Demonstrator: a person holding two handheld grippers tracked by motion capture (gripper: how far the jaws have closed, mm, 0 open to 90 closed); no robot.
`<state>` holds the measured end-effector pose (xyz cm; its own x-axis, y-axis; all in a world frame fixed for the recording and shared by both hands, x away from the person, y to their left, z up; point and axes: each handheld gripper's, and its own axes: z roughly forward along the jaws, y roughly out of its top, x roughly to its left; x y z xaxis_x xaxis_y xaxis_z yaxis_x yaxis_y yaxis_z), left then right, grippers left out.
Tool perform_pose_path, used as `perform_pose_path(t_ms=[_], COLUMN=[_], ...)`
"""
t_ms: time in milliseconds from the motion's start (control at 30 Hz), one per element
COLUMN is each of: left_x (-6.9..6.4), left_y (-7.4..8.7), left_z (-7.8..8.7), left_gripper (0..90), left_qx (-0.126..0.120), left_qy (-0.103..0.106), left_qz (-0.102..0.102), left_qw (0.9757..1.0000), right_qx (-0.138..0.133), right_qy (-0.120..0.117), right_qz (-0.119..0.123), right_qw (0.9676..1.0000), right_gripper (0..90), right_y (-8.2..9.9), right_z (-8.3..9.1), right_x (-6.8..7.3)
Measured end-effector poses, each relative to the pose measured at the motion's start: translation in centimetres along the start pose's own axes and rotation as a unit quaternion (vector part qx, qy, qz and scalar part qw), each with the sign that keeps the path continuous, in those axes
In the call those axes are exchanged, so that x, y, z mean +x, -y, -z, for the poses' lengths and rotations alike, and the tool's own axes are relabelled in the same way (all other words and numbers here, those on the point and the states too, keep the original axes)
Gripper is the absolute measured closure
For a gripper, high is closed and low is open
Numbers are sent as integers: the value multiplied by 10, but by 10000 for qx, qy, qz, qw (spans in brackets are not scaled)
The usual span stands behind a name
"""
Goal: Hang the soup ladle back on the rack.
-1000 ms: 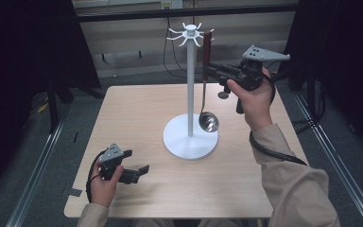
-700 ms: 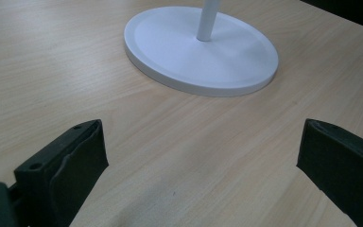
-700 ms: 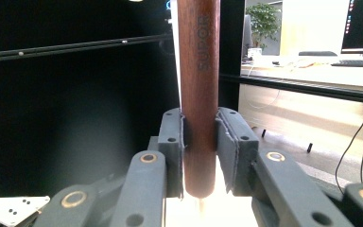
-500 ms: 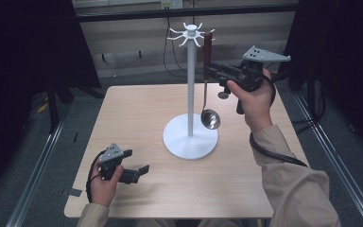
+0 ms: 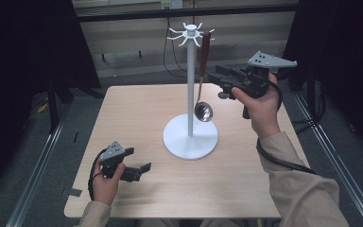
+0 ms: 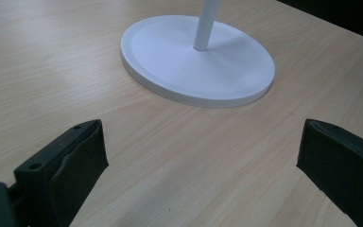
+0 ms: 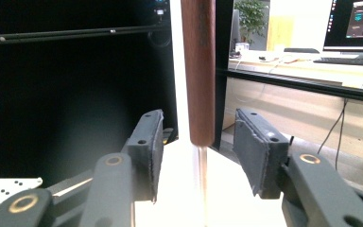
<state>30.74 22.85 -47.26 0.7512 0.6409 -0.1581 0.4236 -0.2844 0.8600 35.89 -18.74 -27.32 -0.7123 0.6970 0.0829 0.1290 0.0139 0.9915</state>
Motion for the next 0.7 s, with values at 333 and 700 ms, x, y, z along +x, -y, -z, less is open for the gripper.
perform_pose_path(t_ms=[333, 700], left_x=[-3, -5], left_y=[2, -2], left_z=[1, 0], left_gripper=[19, 19], left_qx=[20, 0], left_qy=[14, 25], left_qz=[-17, -48], left_qw=[10000, 10000], right_qx=[88, 198], right_qy=[32, 41], right_qz=[-27, -78], right_qw=[10000, 9998], right_gripper=[431, 337], right_y=[10, 23], right_z=[10, 16], right_x=[3, 9])
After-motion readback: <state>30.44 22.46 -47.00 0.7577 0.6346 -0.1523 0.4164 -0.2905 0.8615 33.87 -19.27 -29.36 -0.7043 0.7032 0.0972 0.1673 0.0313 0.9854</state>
